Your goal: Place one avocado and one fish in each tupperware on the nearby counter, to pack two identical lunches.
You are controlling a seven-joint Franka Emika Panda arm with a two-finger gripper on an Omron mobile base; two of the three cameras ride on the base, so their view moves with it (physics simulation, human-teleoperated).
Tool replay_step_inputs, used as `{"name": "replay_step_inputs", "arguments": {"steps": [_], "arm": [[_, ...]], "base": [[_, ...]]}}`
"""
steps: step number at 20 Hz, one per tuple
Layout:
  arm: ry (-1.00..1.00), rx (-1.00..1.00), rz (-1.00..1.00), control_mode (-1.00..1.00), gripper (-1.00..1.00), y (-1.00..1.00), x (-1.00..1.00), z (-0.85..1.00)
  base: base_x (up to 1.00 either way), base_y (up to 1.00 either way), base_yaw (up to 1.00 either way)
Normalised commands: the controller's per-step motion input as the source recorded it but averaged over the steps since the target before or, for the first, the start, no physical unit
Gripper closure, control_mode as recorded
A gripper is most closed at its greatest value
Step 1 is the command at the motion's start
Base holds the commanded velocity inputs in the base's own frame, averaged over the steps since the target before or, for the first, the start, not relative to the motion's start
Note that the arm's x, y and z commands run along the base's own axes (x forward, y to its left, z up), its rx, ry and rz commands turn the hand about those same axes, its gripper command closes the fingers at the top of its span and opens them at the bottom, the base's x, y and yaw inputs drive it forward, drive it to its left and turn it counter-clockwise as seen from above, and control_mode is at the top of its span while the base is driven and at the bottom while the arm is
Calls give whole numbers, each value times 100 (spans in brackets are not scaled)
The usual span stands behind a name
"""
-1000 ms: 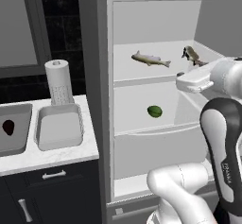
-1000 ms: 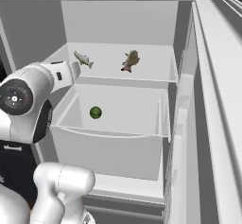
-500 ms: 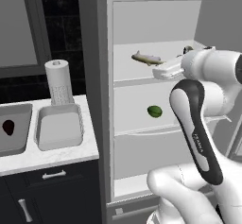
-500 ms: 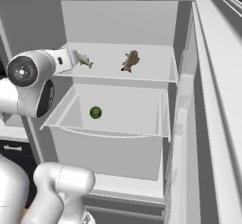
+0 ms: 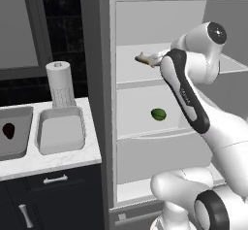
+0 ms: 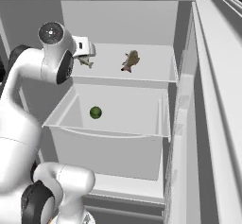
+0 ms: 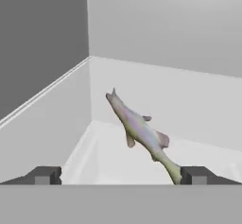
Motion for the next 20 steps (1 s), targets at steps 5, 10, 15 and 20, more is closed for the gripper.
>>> {"name": "replay_step_inputs", "arguments": {"steps": [5,10,15,20], "arm": [[6,-5,-5,-100,-100,0,53,-27],[4,-6,-3,-100,-100,-4,47,-45],[0,-2,0,-100,-100,0,48,-15],[0,0,0,-100,-100,0,36,0]], "base": [[0,0,0],[0,0,0],[0,0,0],[0,0,0]]}}
